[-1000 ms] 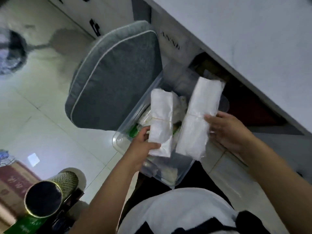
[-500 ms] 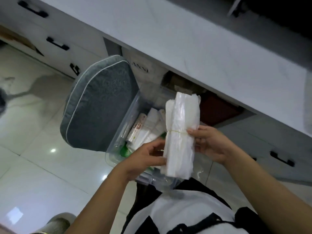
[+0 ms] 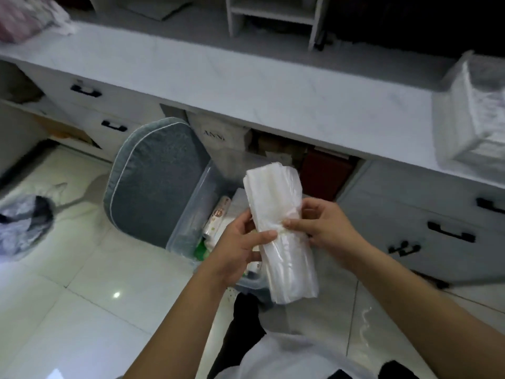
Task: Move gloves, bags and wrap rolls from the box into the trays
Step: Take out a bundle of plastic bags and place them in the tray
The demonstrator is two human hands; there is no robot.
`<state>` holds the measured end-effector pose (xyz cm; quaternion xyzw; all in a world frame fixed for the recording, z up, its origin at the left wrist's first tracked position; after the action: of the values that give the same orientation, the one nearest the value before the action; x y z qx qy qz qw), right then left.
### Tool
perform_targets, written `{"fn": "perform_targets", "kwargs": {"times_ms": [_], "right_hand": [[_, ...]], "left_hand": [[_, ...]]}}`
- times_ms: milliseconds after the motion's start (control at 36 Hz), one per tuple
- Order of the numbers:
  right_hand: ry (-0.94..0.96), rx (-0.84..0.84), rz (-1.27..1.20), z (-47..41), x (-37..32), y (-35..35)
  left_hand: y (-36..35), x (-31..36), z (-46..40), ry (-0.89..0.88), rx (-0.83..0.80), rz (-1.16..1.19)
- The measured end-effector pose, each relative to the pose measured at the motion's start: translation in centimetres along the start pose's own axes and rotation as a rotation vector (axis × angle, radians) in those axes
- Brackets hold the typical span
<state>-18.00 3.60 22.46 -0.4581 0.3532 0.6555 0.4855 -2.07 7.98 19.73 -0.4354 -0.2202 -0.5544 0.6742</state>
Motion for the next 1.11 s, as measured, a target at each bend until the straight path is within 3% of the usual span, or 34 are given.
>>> {"fn": "perform_targets", "kwargs": {"times_ms": [139,306,444,639,806,1111], "right_hand": [[-0.012,0.162,-0.082,5.8,2.1,6.8],[-0.062,0.146,-0.176,13.3,3.6,15.4],[-0.024,0.238,-0.199,18.4,4.2,20.4],[0.031,0.442,-0.223,23.1,5.8,25.3],[0.034,0.556,-0.258,23.2,6.2,29.1],[0.002,0.569,-0.163,15.8,0.8,37.7]], "left_hand": [[-6.8,-2.4,0.5,0.030,-0.067,-0.031],[-15.1,-4.1,-0.2,0.073,-0.207,-0.094],[-23.1,-5.6,-0.5,0.101,-0.415,-0.252],[-30.6,-7.4,-1.2,0.136,-0.575,-0.517],[-34.4,-7.1,-3.7,0.157,-0.686,-0.617],[-41.1,-2.8,-14.1,0.134,-0.703,-0.453]]}}
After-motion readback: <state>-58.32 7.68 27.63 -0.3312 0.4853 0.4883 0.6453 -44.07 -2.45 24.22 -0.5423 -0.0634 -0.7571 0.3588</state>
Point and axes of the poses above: each hand's wrist, its own z-axis away from the middle knuckle, its own y-axis out of the back of the hand, x = y × z, the point moved 7 cm from there along -z, towards the middle knuckle, and after that the axes turned 6 degrees about y, right-handed, at the moved point
